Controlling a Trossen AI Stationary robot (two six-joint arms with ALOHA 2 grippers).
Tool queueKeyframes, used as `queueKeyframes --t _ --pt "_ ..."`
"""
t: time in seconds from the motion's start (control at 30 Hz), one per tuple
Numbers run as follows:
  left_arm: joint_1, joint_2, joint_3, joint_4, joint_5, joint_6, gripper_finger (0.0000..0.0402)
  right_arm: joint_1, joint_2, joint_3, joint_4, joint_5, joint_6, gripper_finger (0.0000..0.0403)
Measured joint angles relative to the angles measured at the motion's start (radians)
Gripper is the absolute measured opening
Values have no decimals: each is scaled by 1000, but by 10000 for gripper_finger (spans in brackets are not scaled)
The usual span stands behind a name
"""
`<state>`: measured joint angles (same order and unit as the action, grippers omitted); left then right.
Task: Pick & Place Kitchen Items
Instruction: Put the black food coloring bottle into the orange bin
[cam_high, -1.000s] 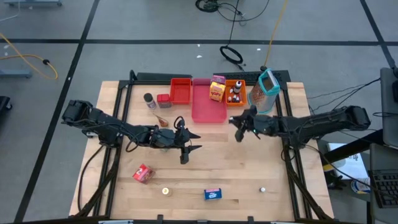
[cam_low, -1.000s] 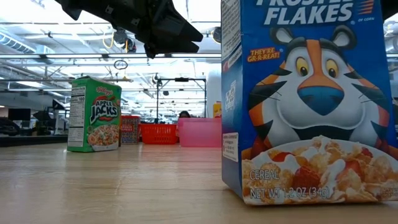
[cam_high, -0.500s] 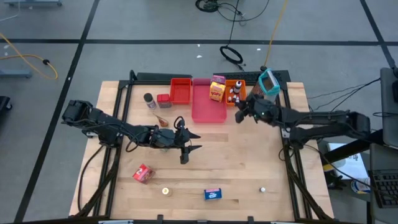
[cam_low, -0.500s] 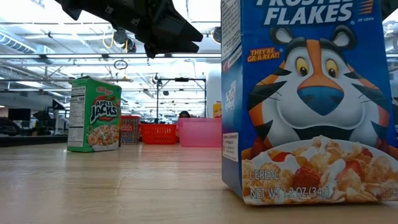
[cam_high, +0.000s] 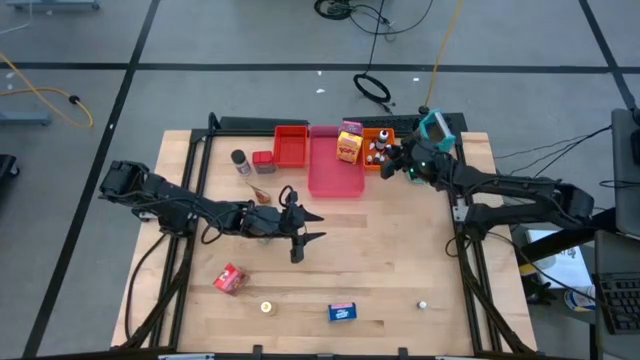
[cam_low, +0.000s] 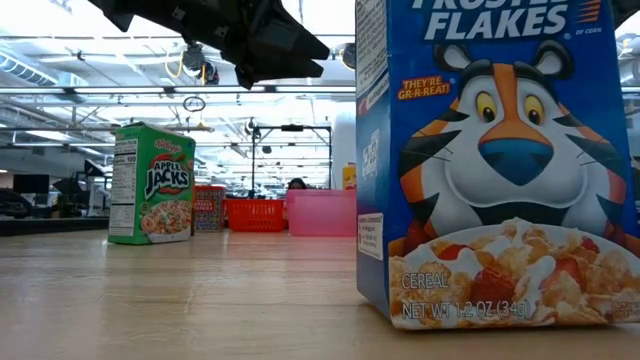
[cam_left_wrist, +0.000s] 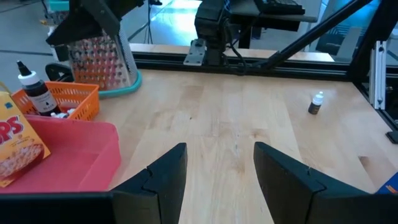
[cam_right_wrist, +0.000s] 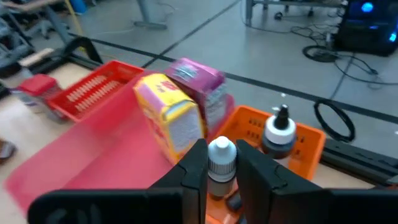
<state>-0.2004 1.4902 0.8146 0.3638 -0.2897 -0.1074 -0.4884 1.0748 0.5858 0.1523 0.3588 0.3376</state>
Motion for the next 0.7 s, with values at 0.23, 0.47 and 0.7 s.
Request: queueKeyframes --t 0.23,0.47,0.7 --pt "17 0 0 2 0 0 186 -42 84 32 1 -50 8 58" --pt "24 0 0 1 0 0 186 -47 175 95 16 -33 -43 57" --pt "24 0 0 0 1 -1 186 -74 276 174 15 -22 -85 57"
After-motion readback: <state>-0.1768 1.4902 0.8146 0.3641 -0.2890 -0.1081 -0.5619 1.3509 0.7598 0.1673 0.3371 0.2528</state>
